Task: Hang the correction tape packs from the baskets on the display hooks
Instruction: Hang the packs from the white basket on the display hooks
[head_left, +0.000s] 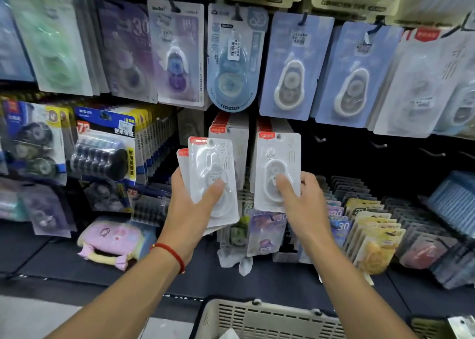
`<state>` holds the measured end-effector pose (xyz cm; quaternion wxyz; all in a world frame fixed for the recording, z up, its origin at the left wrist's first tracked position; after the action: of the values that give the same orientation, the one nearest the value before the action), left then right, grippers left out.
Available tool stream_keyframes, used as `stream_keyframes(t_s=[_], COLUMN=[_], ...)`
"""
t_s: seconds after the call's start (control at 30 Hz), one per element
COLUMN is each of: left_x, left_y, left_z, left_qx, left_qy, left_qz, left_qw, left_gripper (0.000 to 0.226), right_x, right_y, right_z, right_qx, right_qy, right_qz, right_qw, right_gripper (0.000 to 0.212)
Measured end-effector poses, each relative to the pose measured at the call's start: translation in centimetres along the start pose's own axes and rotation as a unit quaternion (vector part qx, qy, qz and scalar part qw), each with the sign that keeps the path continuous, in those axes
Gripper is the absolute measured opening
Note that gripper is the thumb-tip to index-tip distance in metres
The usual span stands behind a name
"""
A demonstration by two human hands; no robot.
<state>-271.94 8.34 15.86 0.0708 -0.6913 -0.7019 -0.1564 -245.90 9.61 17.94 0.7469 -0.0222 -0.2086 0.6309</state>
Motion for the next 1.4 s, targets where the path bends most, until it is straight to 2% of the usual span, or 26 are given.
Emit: stream_keyframes(t_s=[0.13, 0.27, 0.3, 0.4, 0.5, 0.57, 0.67, 0.77, 0.87, 0.97, 1.1, 1.4], left_x=[-0.1, -0.1, -0.1, -0.2, -0.4, -0.8, -1.3, -1.3, -1.1, -0.5, 0.2, 0.5], left_y=[0.0, 0.3, 0.5, 1.8, 4.1, 6.3, 9.0, 10.6, 11.7, 11.4, 10.5, 10.1], left_z=[0.1, -0.1, -0.1, 0.0, 0.3, 0.6, 0.9, 1.0, 1.2, 1.3, 1.2, 0.6], left_qx=[-0.004, -0.012, -0.014, -0.018, -0.031, -0.04, -0.048, -0.049, -0.035, -0.028, -0.009, 0.035], left_qy=[0.001, -0.002, -0.001, -0.004, -0.019, -0.031, -0.043, -0.049, -0.051, -0.049, -0.04, -0.019], left_qz=[-0.016, -0.017, -0.015, 0.004, 0.033, 0.07, 0.114, 0.132, 0.15, 0.123, 0.078, 0.03], left_qw=[1.0, 1.0, 1.0, 1.0, 0.999, 0.996, 0.991, 0.989, 0.987, 0.991, 0.996, 0.999], left_gripper=[0.063, 0.059, 0.058, 0.057, 0.059, 0.064, 0.074, 0.08, 0.073, 0.06, 0.055, 0.052], right_x=[0.3, 0.1, -0.3, -1.7, -3.2, -4.2, -5.1, -5.2, -4.9, -4.2, -2.8, -0.9], right_y=[0.1, 0.4, 0.2, -0.3, 0.9, 1.4, 0.1, -1.5, -3.1, -4.9, -7.4, -7.6], right_z=[-0.3, -1.9, -2.1, -0.8, 0.1, 0.4, 0.6, -0.3, -1.3, -2.5, -2.8, -4.1], right_qx=[-0.029, -0.165, -0.187, -0.167, -0.065, -0.063, -0.093, -0.016, 0.054, 0.128, 0.144, 0.177], right_qy=[-0.001, 0.063, 0.065, 0.009, -0.017, -0.03, -0.056, -0.044, -0.034, -0.006, -0.02, 0.0], right_qz=[-0.003, 0.047, 0.045, 0.055, 0.158, 0.201, 0.186, 0.177, 0.151, 0.111, 0.06, 0.054], right_qw=[1.0, 0.983, 0.979, 0.984, 0.985, 0.977, 0.977, 0.983, 0.986, 0.986, 0.988, 0.983], right_gripper=[0.03, 0.062, 0.065, 0.047, 0.035, 0.035, 0.029, 0.022, 0.022, 0.017, 0.021, 0.018])
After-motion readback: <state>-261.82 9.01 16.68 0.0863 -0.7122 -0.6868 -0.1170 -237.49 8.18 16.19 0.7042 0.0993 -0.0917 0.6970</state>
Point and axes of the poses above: each hand's wrist, its own x-axis towards the middle knuckle, its own y-axis out of the palm, z = x × y, the point moved 9 cm from there along x, towards the middle knuckle, and after that the axes turned 10 degrees about z, right-handed, at the moved point
